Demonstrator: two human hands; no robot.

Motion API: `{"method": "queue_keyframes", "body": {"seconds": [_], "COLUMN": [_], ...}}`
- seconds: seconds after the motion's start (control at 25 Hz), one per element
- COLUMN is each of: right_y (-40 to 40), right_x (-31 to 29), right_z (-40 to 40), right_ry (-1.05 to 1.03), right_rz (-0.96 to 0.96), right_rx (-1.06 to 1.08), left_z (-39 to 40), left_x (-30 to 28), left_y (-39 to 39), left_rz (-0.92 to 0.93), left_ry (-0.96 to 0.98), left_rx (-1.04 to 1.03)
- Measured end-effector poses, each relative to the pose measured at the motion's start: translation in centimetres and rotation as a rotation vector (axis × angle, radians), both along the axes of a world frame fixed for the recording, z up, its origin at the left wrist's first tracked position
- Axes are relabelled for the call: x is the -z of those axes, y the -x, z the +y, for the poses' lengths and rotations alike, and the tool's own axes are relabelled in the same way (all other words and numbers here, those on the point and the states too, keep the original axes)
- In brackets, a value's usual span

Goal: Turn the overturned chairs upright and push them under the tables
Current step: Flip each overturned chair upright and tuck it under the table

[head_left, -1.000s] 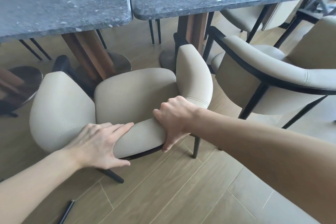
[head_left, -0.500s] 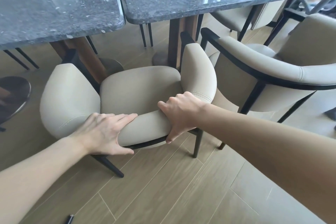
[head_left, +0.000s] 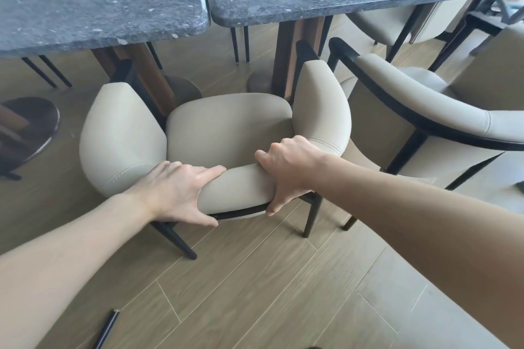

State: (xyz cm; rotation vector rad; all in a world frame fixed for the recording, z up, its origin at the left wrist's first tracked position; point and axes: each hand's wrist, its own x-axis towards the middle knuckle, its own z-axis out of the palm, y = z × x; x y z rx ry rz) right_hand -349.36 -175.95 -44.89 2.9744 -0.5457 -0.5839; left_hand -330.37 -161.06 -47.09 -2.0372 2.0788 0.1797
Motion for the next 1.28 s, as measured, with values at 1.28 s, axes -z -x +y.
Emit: {"method": "queue_keyframes", "body": {"seconds": [1.28], "right_y": [34.2], "right_x": [1.5], "right_z": [-23.3], "right_ry": [0.118], "right_rz": [0.035], "right_rx": [0.645], "left_z": [-17.4], "left_x": [0.4], "left_y": [22.3], "left_rz": [0.133], "left_ry": [-0.025], "left_rx": [-0.718]}}
